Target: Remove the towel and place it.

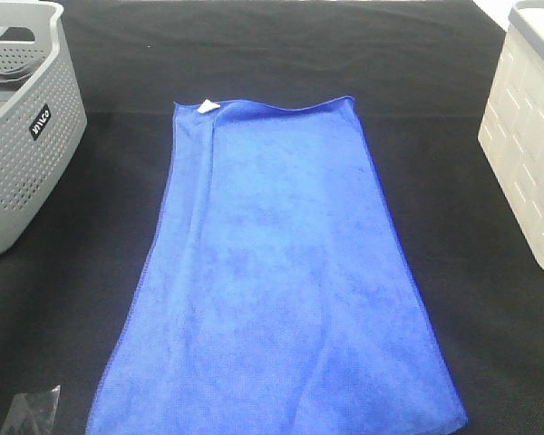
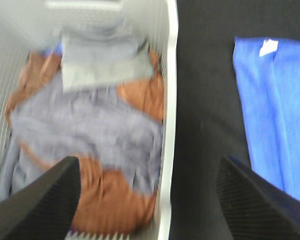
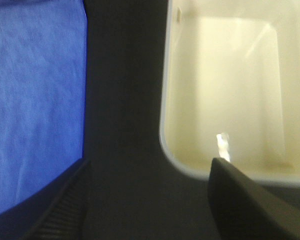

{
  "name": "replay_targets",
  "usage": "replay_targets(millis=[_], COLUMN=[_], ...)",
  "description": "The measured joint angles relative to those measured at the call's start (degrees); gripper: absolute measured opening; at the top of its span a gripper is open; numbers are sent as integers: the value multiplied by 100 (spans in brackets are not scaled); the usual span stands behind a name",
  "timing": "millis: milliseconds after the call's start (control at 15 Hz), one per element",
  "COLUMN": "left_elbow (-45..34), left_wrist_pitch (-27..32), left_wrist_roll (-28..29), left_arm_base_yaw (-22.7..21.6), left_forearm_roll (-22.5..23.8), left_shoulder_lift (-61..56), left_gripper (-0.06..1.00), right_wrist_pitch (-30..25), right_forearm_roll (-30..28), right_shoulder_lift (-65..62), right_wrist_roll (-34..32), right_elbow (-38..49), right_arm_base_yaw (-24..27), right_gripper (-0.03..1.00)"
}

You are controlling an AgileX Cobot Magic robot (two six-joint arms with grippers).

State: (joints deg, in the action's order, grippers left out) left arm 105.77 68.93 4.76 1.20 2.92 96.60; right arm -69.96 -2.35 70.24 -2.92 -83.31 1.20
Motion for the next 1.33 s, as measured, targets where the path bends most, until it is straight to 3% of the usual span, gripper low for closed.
replay_targets(millis=[133, 400, 733, 1000, 1333], left_elbow=[-1633, -3988, -5798, -6870, -7277], left_wrist_pitch=[-607, -1427, -2252, -2114, -1100], left_wrist_roll=[109, 143, 160, 155, 155], left_arm_base_yaw=[0, 0, 0, 0, 0], left_forearm_roll=[63, 218, 510, 625, 332], left_shoulder_lift=[-1375, -3564, -5798, -7357, -8990], left_gripper=[72, 72, 72, 72, 72], right_wrist_pitch=[-23, -29, -29, 11, 166], right_forearm_roll=[-281, -579, -636, -665, -602], right_shoulder_lift=[-1558, -3787, -5747, -6904, -7047], right_wrist_roll=[-115, -155, -103, -52, 46], right_elbow=[1283, 2573, 3856, 4744, 5214], right_arm_base_yaw=[0, 0, 0, 0, 0], right_gripper=[67, 67, 67, 67, 67])
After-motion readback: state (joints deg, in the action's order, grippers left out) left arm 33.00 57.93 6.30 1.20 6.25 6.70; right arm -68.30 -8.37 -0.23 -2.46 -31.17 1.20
